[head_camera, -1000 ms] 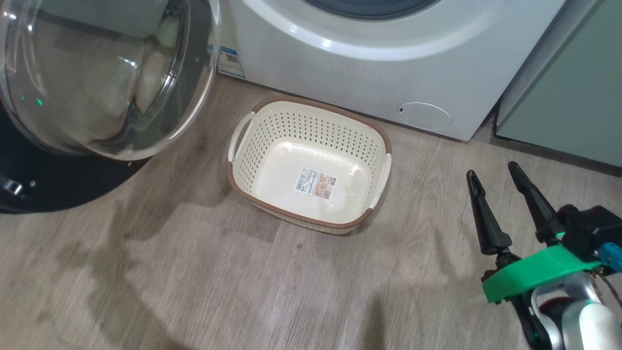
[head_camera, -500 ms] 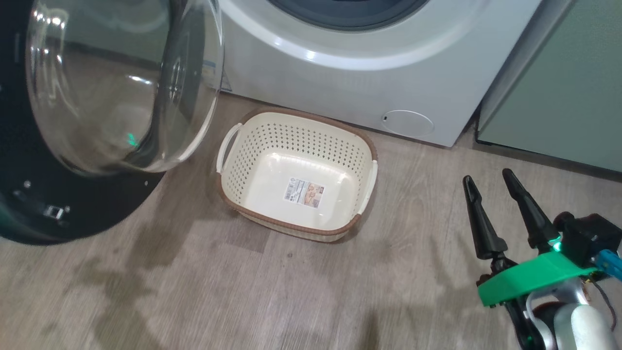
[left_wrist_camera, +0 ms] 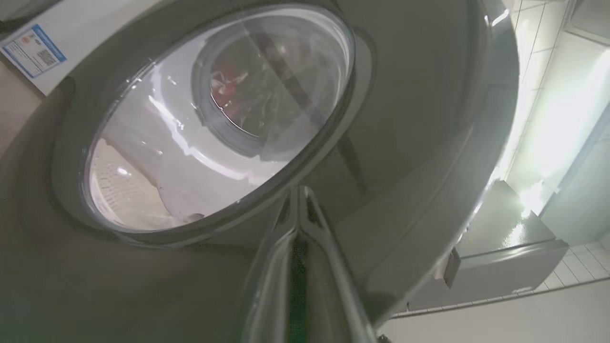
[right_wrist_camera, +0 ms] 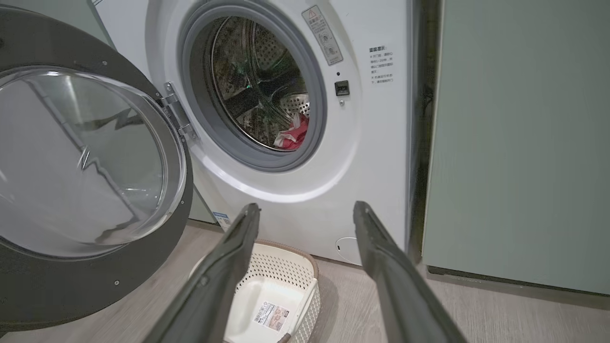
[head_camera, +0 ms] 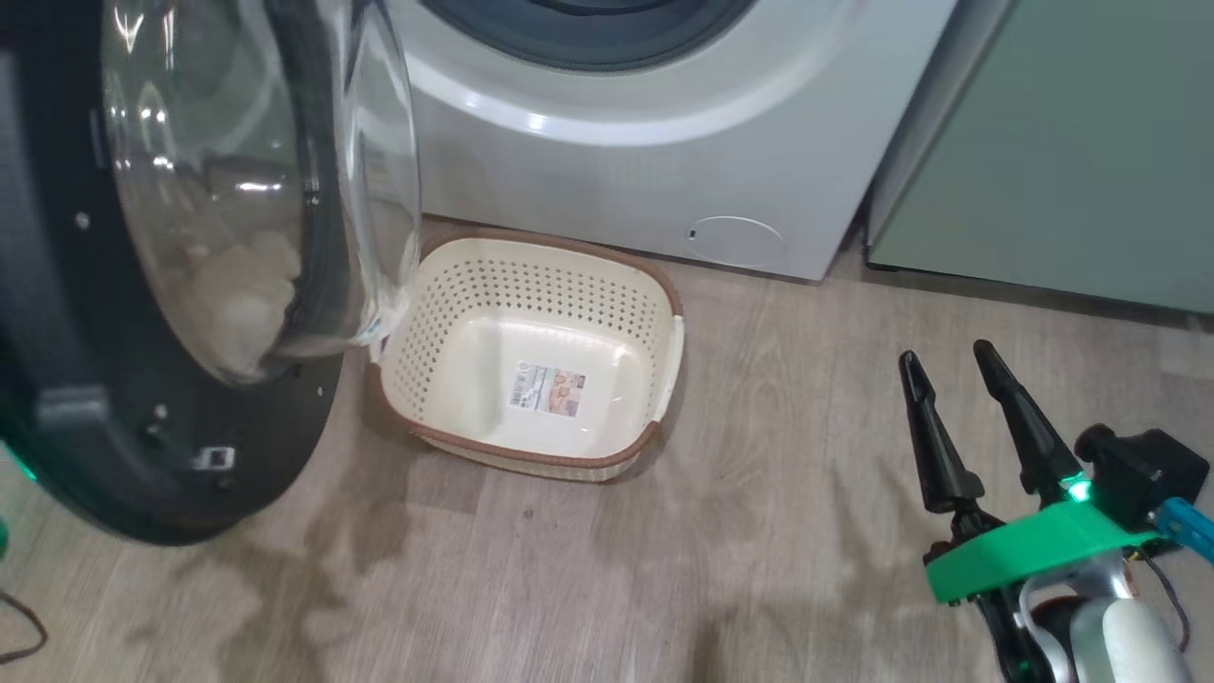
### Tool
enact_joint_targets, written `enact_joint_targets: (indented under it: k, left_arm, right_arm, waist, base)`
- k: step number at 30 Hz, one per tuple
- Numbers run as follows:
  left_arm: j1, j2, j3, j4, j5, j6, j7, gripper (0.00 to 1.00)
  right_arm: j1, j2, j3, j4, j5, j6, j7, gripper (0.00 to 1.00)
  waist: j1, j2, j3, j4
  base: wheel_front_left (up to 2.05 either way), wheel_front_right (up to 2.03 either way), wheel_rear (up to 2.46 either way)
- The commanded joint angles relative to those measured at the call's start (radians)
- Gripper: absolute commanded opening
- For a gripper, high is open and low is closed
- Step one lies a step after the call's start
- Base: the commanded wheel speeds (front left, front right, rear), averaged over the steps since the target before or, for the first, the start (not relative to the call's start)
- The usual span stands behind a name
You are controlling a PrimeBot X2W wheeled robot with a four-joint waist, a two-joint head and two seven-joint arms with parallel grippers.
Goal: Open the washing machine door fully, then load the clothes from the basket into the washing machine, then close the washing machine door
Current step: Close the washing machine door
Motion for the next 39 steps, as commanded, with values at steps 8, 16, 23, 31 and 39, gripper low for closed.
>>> enact_joint_targets:
  k: [8, 16, 23, 31, 39]
  left_arm:
    - [0.028, 0.001, -0.016, -0.157, 0.003, 0.0, 0.043, 0.0]
    - [0.029, -0.021, -0.052, -0.208, 0.009, 0.005, 0.054, 0.0]
    - [0.005, -0.033, -0.075, -0.222, 0.02, 0.01, 0.049, 0.0]
    - [-0.036, -0.034, -0.099, -0.232, 0.037, 0.026, 0.041, 0.0]
    - [-0.072, -0.035, -0.116, -0.231, 0.05, 0.036, 0.036, 0.0]
  right_arm:
    - [-0.021, -0.007, 0.029, -0.012, 0.021, 0.0, -0.028, 1.0]
    - [-0.025, -0.007, 0.039, 0.003, 0.033, 0.0, -0.045, 1.0]
    - [-0.027, -0.007, 0.046, 0.018, 0.042, 0.0, -0.06, 1.0]
    - [-0.027, -0.007, 0.053, 0.027, 0.054, 0.0, -0.074, 1.0]
    - [-0.027, -0.007, 0.052, 0.041, 0.068, 0.0, -0.094, 1.0]
  waist:
    - [0.0, 0.0, -0.013, -0.078]
    - [0.0, 0.0, -0.008, -0.156]
    - [0.0, 0.0, -0.006, -0.244]
    - [0.0, 0.0, 0.014, -0.345]
    - [0.0, 0.0, 0.031, -0.405]
  base:
    - [0.0, 0.0, 0.0]
    - [0.0, 0.0, 0.0]
    - [0.0, 0.0, 0.0]
    - [0.0, 0.0, 0.0]
    - [0.0, 0.0, 0.0]
